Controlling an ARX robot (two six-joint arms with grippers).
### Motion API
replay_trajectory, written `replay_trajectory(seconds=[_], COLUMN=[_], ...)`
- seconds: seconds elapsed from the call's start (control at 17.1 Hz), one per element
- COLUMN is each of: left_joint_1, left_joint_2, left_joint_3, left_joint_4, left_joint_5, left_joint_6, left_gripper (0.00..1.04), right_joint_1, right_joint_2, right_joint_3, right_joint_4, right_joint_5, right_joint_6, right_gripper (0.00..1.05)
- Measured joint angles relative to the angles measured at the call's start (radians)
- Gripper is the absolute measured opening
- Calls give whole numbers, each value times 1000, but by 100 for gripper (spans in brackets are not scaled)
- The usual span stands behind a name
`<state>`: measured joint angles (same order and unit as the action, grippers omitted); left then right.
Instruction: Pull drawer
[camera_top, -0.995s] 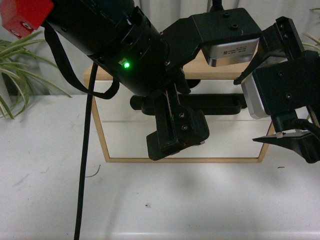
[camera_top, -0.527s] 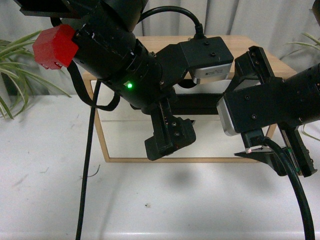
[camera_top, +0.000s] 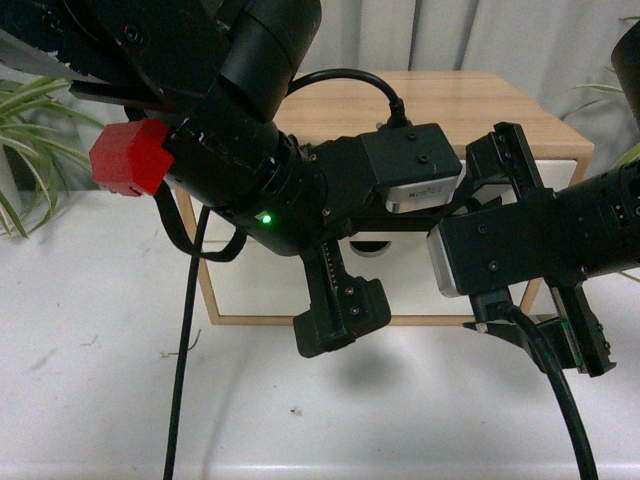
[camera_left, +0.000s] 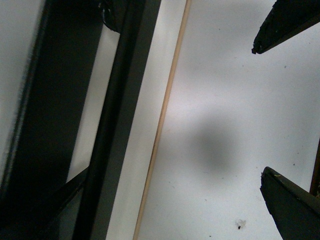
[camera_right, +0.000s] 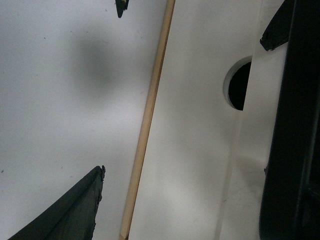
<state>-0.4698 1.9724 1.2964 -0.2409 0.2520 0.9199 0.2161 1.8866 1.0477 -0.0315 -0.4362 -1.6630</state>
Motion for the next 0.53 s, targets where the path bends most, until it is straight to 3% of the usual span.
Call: replay_trajectory(seconds=[0.53], left_joint_1=[-13], left_joint_2=[-42], left_joint_3=[-65], left_joint_4=[-1], left_joint_5=[30], left_joint_6=[-13], left_gripper=[98], right_joint_1=[20], right_joint_2=[-66], right_joint_3=[-85], right_joint_4=[6], right_joint_5=[18], right_joint_6=[53], right_gripper=[98])
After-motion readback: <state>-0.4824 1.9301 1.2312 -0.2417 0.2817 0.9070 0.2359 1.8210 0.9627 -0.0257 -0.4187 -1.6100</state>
